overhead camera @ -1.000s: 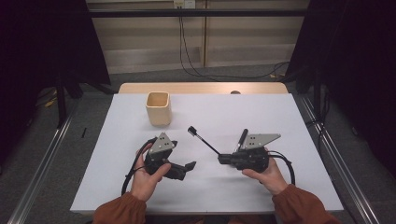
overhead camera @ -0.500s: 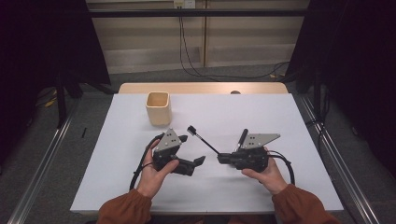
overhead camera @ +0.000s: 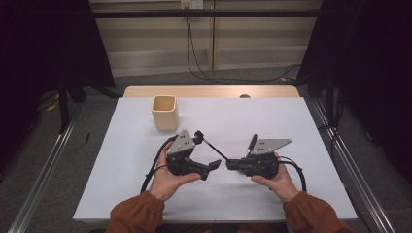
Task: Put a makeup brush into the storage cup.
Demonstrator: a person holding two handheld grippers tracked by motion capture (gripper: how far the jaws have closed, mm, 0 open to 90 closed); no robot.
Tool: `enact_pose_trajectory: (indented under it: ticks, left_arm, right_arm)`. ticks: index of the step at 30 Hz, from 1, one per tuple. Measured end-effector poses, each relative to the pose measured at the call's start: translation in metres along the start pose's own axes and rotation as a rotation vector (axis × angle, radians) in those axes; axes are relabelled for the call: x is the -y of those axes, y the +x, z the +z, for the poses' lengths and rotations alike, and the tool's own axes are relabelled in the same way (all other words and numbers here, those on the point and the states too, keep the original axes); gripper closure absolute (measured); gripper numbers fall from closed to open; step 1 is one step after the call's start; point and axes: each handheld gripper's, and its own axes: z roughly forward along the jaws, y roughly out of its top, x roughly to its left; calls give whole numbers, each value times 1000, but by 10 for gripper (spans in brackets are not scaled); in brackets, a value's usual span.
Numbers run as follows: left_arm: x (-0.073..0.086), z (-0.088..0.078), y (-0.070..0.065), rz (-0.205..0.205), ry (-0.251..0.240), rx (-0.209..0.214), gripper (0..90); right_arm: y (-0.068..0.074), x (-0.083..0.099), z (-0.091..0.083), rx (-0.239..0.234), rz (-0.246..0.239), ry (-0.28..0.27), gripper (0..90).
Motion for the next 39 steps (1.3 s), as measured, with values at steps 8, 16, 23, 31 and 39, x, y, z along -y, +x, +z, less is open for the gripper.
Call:
enact_pose_trajectory:
  ticks: [8,16,23,31,39]
  left_arm:
    - [2,10,-4,-19,-3,-26,59]
    - [0,8,-2,-57,-43,-32,243]
    - [1,4,-1,-103,-67,-11,472]
    - [3,2,2,-163,-88,30,679]
    - [2,2,1,-196,-111,77,762]
  right_arm:
    - [0,1,0,-1,-1,0,859]
    - [1,2,2,2,-2,4,859]
    - [2,2,2,6,-1,2,860]
    - [2,4,4,4,-5,14,859]
    - [3,6,7,1,-15,29,856]
